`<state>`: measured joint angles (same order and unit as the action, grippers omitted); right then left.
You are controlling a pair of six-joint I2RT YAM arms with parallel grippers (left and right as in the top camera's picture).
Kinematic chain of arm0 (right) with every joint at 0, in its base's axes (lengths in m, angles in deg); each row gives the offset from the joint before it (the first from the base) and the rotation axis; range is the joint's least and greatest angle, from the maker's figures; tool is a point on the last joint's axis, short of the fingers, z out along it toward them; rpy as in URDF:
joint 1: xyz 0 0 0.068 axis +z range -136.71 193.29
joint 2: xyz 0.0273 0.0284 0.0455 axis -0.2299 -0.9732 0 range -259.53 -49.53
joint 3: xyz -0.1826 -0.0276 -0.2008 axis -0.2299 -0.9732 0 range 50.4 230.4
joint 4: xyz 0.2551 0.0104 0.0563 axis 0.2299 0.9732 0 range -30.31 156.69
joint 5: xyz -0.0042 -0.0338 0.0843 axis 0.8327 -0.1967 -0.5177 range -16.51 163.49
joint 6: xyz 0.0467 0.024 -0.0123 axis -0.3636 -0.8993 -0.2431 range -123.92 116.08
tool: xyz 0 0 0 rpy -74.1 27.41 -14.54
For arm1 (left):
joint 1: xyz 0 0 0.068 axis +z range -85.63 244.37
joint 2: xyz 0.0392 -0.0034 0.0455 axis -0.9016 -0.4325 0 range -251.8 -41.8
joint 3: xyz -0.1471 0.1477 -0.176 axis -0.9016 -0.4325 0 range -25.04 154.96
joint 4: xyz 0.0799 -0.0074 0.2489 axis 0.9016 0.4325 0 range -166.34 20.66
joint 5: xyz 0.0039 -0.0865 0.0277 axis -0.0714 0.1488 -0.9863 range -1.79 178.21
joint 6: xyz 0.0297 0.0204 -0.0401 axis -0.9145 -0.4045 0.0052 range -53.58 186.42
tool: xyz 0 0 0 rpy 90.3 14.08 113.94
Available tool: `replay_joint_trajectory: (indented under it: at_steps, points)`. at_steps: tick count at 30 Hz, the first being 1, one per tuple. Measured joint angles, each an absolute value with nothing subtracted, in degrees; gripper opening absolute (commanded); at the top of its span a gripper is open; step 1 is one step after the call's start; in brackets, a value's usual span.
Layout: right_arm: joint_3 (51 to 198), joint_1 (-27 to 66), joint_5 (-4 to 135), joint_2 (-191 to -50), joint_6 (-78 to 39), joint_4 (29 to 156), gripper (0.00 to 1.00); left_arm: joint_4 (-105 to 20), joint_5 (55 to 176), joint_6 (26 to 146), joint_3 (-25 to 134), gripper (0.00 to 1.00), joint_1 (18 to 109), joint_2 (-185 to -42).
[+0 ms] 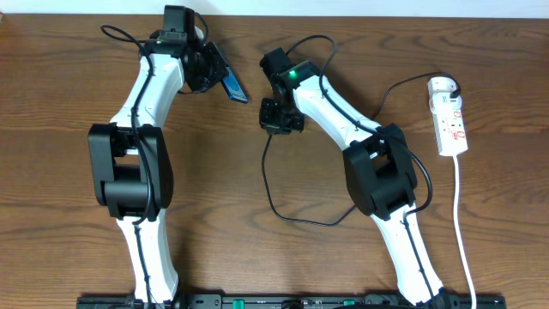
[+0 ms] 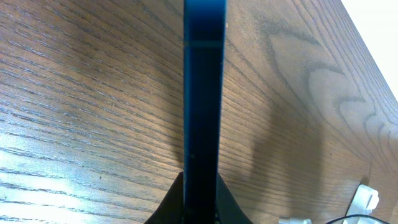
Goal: Plug charger to phone and switch on socket
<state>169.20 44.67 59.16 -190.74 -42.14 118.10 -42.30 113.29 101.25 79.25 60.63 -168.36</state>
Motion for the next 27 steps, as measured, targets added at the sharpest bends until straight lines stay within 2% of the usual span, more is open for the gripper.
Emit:
replay_joint_trajectory:
  at_steps: [5, 8, 15, 20, 27]
  points:
    - [168.83, 44.32, 56.5, -190.74, -40.46, 116.92, 0.01, -42.76, 114.52, 101.09, 79.25, 0.08, 60.65, -168.36]
    - [168.46, 43.62, 53.83, -190.74, -38.27, 116.4, 0.01, -47.39, 119.76, 100.29, 79.23, 0.08, 60.89, -168.36]
    - [167.93, 38.74, 40.06, -190.45, -25.59, 114.82, 0.01, -72.31, 142.19, 99.76, 79.16, 0.07, 61.65, -168.36]
    - [167.58, 33.63, 22.4, -187.59, -11.8, 114.91, 0.01, -90.21, 154.54, 108.37, 79.14, 0.07, 61.59, -168.36]
    - [167.6, 29.08, 7.03, -183.81, -2.58, 115.11, 0.01, -104.26, 160.42, 121.84, 79.12, 0.07, 61.61, -168.36]
